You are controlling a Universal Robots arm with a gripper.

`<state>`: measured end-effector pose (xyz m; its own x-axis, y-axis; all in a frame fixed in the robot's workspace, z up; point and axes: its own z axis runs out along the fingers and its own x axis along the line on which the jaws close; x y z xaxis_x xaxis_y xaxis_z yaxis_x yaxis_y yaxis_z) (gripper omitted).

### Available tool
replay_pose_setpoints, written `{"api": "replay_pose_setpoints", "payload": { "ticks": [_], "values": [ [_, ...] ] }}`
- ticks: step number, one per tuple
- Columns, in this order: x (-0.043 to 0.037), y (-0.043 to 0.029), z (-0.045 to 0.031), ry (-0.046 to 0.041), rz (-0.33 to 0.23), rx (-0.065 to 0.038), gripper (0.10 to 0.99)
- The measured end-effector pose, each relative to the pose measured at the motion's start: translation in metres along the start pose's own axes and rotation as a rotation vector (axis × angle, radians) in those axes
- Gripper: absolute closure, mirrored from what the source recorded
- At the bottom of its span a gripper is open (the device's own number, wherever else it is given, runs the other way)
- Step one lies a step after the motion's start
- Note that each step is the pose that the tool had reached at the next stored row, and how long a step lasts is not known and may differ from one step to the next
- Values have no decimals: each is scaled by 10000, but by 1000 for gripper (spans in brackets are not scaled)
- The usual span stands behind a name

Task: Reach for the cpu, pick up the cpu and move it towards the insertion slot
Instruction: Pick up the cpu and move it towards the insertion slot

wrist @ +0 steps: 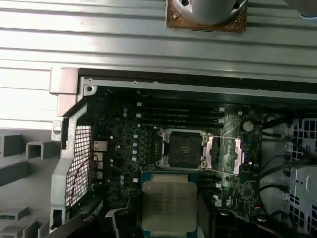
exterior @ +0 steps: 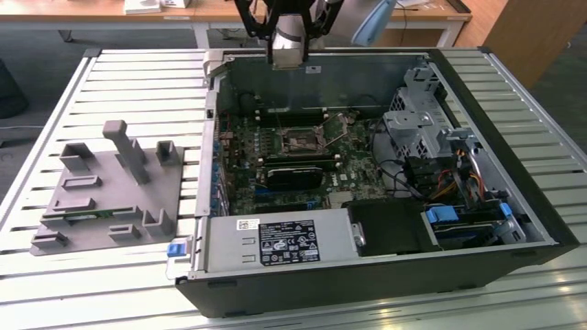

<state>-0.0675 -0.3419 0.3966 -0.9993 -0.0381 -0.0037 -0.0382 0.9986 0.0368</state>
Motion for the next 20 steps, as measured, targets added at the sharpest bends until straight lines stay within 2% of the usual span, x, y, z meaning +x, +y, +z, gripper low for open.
{"api": "replay_pose_setpoints", "payload": {
  "ticks": [6,11,20],
  "values": [
    [-205,15,22,0,15,1,545],
    [-341,22,35,-6,32,0,545],
    [-353,23,36,-13,33,1,545]
  ]
}}
